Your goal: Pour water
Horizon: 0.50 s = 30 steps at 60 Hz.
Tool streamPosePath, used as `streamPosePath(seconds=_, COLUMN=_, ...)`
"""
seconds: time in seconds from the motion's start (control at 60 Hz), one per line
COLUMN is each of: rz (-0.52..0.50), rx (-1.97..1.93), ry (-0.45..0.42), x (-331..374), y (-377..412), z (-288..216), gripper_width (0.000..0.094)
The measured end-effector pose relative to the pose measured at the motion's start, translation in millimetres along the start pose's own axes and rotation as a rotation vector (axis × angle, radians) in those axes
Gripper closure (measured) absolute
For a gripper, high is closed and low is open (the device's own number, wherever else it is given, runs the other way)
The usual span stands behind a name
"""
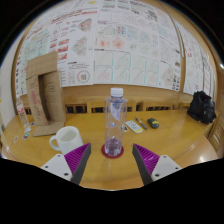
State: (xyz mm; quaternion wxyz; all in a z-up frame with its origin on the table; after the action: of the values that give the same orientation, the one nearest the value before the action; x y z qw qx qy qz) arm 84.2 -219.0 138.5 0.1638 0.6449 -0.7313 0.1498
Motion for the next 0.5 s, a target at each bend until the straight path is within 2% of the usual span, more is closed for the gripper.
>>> streamPosePath(seconds=0.133, rz=0.004, rx=0.004, ry=0.019, x=82, y=14, z=9, gripper_width=0.0084)
streamPosePath(seconds=0.5, rz=0.033, rx=0.068, ry=0.003, x=298, y=45, z=38, gripper_width=0.0081)
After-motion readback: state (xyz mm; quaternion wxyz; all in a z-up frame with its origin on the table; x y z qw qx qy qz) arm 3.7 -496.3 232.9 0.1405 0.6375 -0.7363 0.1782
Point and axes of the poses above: the point between the fingertips, and its own axes, seen from behind it with the camera up: y to the left, z down, x backward, against the way the camera looks, the point moved 8 cm from there along x, backward, against the way the camera looks, and after that the axes turned 4 degrees about -z, right-handed, at the moved point
